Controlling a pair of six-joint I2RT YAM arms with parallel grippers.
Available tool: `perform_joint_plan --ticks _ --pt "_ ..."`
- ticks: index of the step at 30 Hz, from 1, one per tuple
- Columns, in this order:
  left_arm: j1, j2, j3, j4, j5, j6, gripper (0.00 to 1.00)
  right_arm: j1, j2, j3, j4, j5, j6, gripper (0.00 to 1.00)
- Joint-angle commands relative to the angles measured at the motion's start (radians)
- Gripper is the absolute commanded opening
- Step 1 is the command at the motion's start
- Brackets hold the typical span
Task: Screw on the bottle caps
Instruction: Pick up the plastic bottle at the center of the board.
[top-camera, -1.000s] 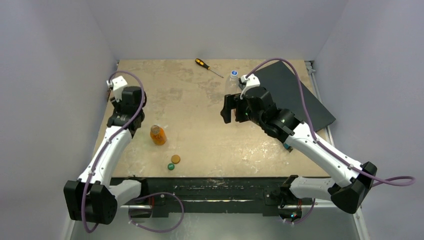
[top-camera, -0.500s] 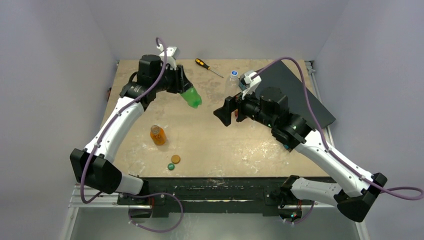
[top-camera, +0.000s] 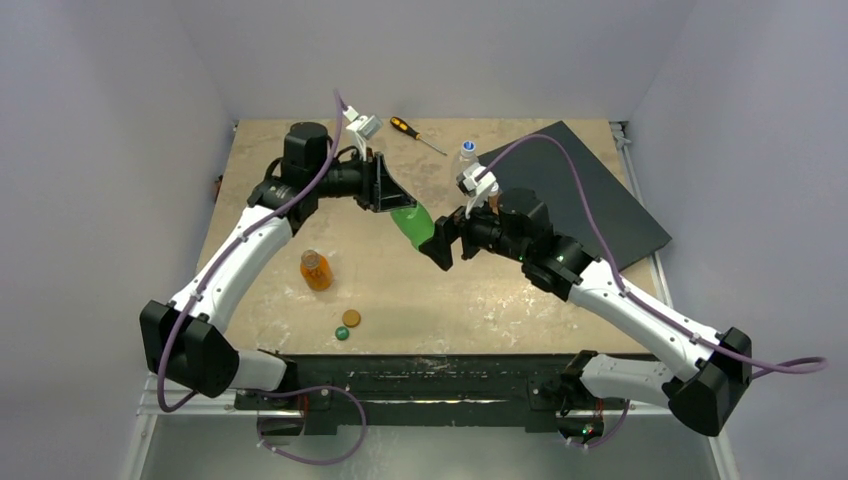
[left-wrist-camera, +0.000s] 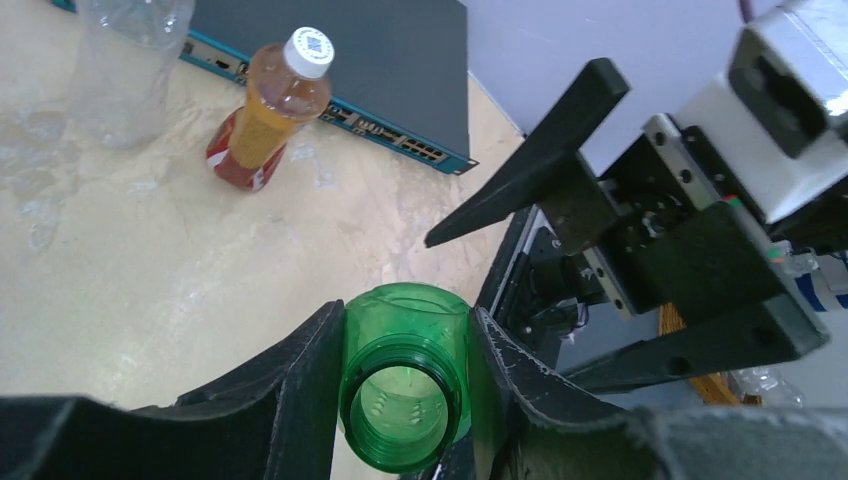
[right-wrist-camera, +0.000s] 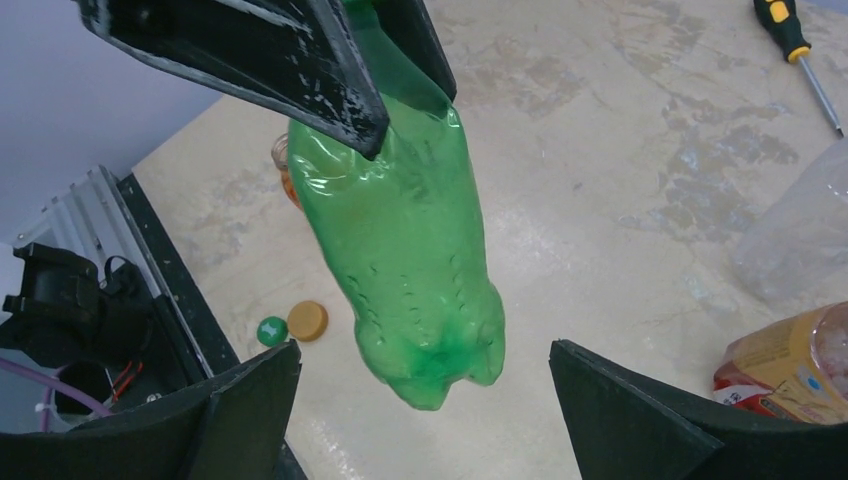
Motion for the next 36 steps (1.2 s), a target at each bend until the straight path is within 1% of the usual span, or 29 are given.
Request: perform_joint_plan --ticks 1,3,6,12,13,14,16,17,18,19,20,22,24,26,29,34,36 --pt "-0.009 -0.056 -0.032 0.151 0.128 -0.079 0.00 0.008 -0.014 -0.032 0.094 -0.035 -0.035 0.99" --pt "-0.012 -0.058 -0.039 0.169 0.150 -0.092 0.00 0.010 -0.014 -0.043 0.103 -0.048 -0.035 0.97" --pt "-0.014 -0.060 -0.056 0.192 0.162 -0.108 0.00 0.013 -0.014 -0.052 0.117 -0.063 -0.031 0.89" --pt "-0.017 -0.068 -0.108 0.303 0.166 -0.184 0.01 0.012 -0.011 -0.072 0.148 -0.085 0.007 0.57" --pt "-0.017 -0.071 -0.113 0.309 0.151 -0.189 0.14 0.012 -0.012 -0.076 0.163 -0.089 0.024 0.51" --pt "-0.018 -0.076 -0.119 0.315 0.128 -0.196 0.25 0.012 -0.013 -0.080 0.182 -0.116 0.051 0.45" --pt "-0.025 -0.101 -0.151 0.381 0.068 -0.228 0.53 0.011 -0.009 -0.085 0.221 -0.114 0.145 0.34" --pt "-0.029 -0.119 -0.175 0.410 0.023 -0.244 0.62 0.011 -0.004 -0.079 0.227 -0.110 0.178 0.30" --pt "-0.035 -0.136 -0.202 0.449 -0.014 -0.264 0.68 0.011 -0.001 -0.069 0.234 -0.098 0.215 0.28" --pt "-0.046 -0.153 -0.231 0.495 -0.048 -0.286 0.72 0.010 0.000 -0.066 0.252 -0.097 0.259 0.25" --pt "-0.057 -0.169 -0.268 0.542 -0.090 -0.304 0.73 0.011 -0.001 -0.064 0.271 -0.093 0.289 0.24" --pt "-0.090 -0.196 -0.324 0.621 -0.155 -0.319 0.74 0.011 -0.008 -0.062 0.305 -0.066 0.364 0.24" --pt "-0.131 -0.216 -0.353 0.646 -0.227 -0.315 0.74 0.011 -0.009 -0.048 0.302 -0.019 0.420 0.25" --pt "-0.162 -0.241 -0.397 0.698 -0.308 -0.330 0.74 0.011 -0.012 -0.046 0.321 -0.013 0.455 0.26" --pt "-0.194 -0.284 -0.491 0.866 -0.407 -0.401 0.73 0.014 -0.020 -0.062 0.353 0.009 0.502 0.26" --pt "-0.253 -0.338 -0.592 0.988 -0.588 -0.436 0.68 0.030 -0.056 -0.126 0.443 0.075 0.570 0.24" --pt "-0.267 -0.349 -0.623 1.037 -0.631 -0.448 0.67 0.049 -0.066 -0.137 0.462 0.111 0.573 0.24"
